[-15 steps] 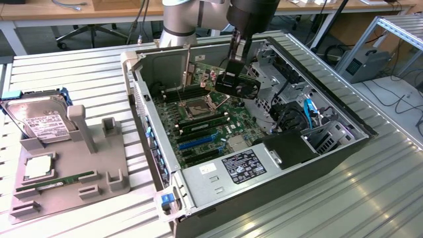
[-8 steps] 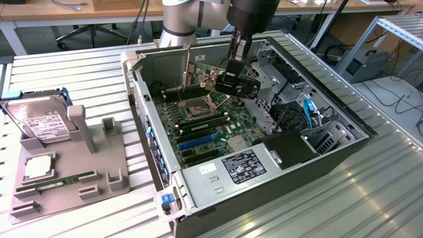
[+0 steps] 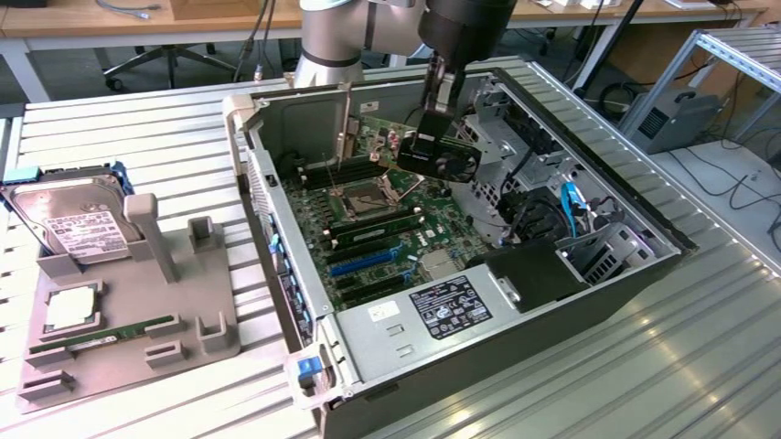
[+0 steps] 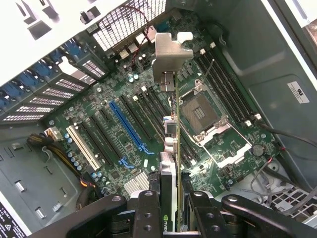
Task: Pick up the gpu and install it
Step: 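Insert the gpu into the slot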
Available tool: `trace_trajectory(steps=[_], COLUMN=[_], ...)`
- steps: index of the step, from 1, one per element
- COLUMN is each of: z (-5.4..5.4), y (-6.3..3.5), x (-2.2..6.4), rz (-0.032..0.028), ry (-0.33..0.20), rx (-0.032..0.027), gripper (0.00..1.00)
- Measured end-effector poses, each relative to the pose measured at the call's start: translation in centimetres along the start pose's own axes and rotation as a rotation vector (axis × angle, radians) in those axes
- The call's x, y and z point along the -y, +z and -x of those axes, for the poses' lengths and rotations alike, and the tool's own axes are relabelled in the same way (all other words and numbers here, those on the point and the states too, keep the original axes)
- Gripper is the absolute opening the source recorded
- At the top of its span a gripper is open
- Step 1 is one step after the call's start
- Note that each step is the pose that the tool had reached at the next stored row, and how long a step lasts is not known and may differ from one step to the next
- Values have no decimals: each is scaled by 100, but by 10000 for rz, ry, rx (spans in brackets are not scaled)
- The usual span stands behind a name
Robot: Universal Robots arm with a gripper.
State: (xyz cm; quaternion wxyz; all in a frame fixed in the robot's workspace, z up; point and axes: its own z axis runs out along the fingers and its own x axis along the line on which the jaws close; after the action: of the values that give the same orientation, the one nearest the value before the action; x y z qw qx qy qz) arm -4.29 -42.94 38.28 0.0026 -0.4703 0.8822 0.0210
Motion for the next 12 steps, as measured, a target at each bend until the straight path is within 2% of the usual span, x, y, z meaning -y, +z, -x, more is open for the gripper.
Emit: trace_trajectory(steps=[12], z=[0], y=[0], x=[0], rz=[1], ry=[-54], rx=[-2], gripper=[27])
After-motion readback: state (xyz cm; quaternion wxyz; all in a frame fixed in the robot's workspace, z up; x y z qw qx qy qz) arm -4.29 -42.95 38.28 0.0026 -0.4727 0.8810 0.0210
